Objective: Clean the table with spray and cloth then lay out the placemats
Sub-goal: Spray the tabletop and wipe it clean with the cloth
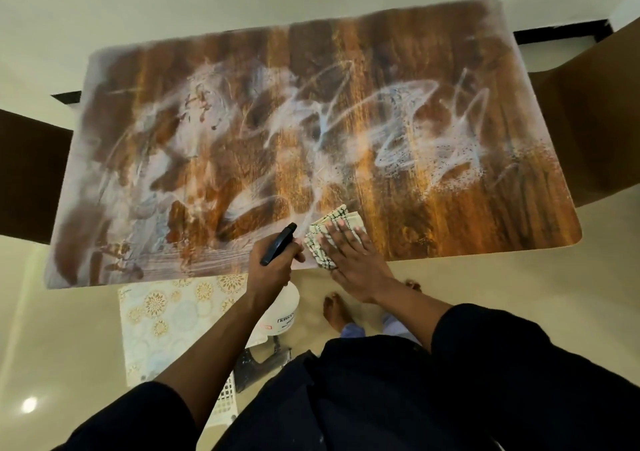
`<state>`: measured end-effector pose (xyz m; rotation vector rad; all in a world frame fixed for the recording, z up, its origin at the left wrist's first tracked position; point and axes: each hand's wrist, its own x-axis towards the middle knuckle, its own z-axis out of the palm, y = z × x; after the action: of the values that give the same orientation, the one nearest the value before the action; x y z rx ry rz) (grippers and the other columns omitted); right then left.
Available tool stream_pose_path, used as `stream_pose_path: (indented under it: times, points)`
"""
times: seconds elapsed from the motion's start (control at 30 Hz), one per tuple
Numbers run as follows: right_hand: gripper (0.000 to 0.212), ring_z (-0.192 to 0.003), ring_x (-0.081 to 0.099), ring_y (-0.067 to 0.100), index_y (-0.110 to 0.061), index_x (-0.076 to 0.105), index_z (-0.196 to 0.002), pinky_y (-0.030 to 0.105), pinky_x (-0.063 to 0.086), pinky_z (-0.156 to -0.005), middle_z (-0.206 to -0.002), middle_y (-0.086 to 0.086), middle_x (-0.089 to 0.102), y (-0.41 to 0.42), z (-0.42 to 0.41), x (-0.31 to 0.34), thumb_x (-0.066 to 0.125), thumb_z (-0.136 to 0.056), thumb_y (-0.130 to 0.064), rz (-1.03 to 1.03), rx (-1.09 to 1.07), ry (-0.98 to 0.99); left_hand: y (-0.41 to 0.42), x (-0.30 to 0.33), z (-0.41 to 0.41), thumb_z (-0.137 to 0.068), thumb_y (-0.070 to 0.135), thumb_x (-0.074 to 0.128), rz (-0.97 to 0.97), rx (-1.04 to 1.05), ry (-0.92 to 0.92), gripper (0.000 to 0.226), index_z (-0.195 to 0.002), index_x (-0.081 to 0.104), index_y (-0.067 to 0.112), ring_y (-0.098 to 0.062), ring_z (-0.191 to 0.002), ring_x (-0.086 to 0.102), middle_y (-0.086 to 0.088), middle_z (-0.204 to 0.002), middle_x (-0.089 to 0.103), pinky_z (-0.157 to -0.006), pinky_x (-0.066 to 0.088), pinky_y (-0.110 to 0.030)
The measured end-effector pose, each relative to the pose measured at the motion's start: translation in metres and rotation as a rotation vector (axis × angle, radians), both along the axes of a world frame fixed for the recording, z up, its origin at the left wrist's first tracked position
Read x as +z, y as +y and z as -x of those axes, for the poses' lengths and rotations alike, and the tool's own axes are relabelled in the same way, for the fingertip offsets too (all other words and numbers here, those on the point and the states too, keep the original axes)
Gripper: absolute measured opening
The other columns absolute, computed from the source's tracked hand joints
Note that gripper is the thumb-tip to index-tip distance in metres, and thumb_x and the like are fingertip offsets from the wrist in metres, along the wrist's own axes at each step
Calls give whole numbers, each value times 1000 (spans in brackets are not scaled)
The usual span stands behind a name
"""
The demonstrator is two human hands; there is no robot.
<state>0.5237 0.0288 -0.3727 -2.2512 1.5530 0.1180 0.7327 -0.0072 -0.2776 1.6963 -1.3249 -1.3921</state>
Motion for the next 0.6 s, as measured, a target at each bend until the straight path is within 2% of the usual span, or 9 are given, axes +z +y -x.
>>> stream_pose_path:
  times: [0.07,0.13,0.27,0.37,0.5,0.6]
  points:
    - [72,-153,-31,23,-26,-15,-163,51,-9,-125,-168,2,-29,1,18,-2,21,-105,-49,-2,-66,13,6,-6,-8,-105,11,65,-26,24,26,22,-91,72,-4,-16,-39,50,-21,-80,76,-46,47,-41]
    - [72,-152,-34,22,-26,-18,-162,51,-12,-124,-167,2,-32,4,41,-6,18,-106,-53,-13,-201,69,12,-10,-13,-101,18,67,-41,46,48,24,-90,72,-2,-17,-40,51,-21,-80,75,-50,50,-52]
    - [74,-153,-31,21,-28,-17,-162,40,-23,-122,-168,1,-29,6,79,-8,27,-108,-52,1,-425,138,19,-13,-19,-95,27,66,-50,82,75,30,-82,72,1,-17,-39,49,-23,-77,73,-53,48,-46]
    - [73,-156,-22,26,-27,-11,-164,44,-14,-125,-170,3,-22,7,75,-10,28,-106,-51,26,-462,155,21,-18,-26,-96,25,65,-41,93,82,29,-77,73,5,-21,-41,49,-26,-76,71,-53,47,-44]
    - [73,-157,-18,31,-23,-4,-165,50,-10,-126,-171,7,-19,4,42,-11,25,-104,-51,44,-504,152,22,-20,-37,-94,23,66,-61,147,79,26,-78,73,5,-25,-43,50,-27,-76,71,-55,50,-51]
    - [74,-156,-24,31,-22,-11,-164,54,-7,-126,-169,7,-24,-4,3,-10,21,-104,-51,40,-435,115,23,-20,-46,-94,22,65,-64,153,51,27,-71,73,11,-46,-49,56,-29,-72,68,-51,51,-55]
